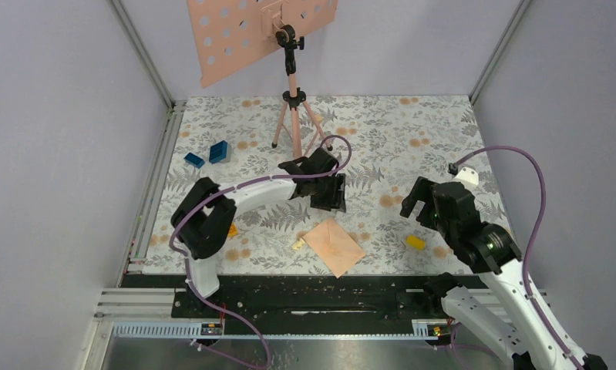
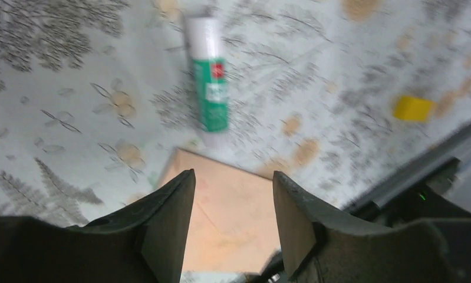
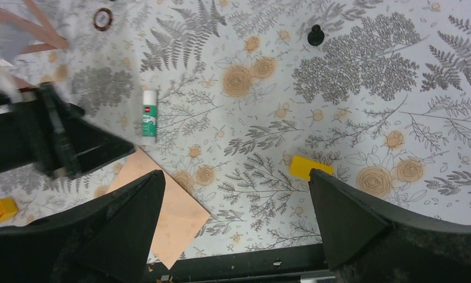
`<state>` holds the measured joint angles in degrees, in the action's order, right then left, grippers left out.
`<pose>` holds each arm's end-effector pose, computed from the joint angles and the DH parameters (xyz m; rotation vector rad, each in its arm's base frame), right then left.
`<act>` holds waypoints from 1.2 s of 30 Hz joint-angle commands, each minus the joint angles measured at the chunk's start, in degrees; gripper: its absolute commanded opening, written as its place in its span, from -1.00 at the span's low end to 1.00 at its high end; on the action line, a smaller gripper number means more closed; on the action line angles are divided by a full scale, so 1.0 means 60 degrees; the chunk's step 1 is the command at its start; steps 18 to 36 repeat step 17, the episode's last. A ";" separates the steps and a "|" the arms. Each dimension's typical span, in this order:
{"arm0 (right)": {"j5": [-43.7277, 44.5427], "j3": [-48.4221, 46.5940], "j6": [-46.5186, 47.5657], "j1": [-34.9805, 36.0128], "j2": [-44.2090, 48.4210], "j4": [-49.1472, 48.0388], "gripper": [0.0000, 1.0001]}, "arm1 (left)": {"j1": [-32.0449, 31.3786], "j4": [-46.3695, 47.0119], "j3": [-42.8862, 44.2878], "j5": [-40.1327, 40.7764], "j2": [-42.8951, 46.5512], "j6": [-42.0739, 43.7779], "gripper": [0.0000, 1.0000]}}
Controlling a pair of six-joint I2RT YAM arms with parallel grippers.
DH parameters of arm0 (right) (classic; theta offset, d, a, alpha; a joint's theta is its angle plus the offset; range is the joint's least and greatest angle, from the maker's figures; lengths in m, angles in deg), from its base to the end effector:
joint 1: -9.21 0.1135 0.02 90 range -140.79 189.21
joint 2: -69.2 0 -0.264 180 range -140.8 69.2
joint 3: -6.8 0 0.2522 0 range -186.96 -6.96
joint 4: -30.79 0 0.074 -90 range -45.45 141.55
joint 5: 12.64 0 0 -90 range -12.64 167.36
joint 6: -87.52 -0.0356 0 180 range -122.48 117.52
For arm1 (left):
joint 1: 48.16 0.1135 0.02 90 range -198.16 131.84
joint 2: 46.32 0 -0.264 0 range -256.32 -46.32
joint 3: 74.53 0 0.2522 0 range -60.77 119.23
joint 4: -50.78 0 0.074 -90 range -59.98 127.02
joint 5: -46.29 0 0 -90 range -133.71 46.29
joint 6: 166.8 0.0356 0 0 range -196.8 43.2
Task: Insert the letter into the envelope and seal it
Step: Place the solid glue at the center of the board, then reset both arms
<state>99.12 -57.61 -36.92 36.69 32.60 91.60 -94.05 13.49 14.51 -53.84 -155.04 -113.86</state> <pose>0.1134 0.0441 0.3303 0.3460 2.0817 0.2403 0.2751 -0.2927 0.1872 0.2821 2.7207 -0.7185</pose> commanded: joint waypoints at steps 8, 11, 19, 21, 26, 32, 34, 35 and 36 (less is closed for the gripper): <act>-0.0520 -0.0642 -0.0278 -0.0723 -0.2172 0.0420 0.99 | -0.0761 -0.0284 -0.1153 -0.0304 0.5353 0.0337 0.04; -0.0362 -0.0641 -0.0196 -0.0728 -0.2107 0.0297 0.99 | -0.0746 -0.0721 -0.1912 0.1166 0.6918 0.0399 0.05; 0.0081 -0.0339 -0.0196 -0.0726 -0.1824 0.0150 0.99 | -0.0698 -0.1279 -0.3443 0.4387 0.9837 -0.0343 0.59; 0.0081 -0.0339 -0.0196 -0.0726 -0.1824 0.0150 0.99 | -0.0698 -0.1279 -0.3443 0.4387 0.9837 -0.0343 0.59; 0.0081 -0.0339 -0.0196 -0.0726 -0.1824 0.0150 0.99 | -0.0698 -0.1279 -0.3443 0.4387 0.9837 -0.0343 0.59; 0.0081 -0.0339 -0.0196 -0.0726 -0.1824 0.0150 0.99 | -0.0698 -0.1279 -0.3443 0.4387 0.9837 -0.0343 0.59; 0.0081 -0.0339 -0.0196 -0.0726 -0.1824 0.0150 0.99 | -0.0698 -0.1279 -0.3443 0.4387 0.9837 -0.0343 0.59; 0.0081 -0.0339 -0.0196 -0.0726 -0.1824 0.0150 0.99 | -0.0698 -0.1279 -0.3443 0.4387 0.9837 -0.0343 0.59; 0.0081 -0.0339 -0.0196 -0.0726 -0.1824 0.0150 0.99 | -0.0698 -0.1279 -0.3443 0.4387 0.9837 -0.0343 0.59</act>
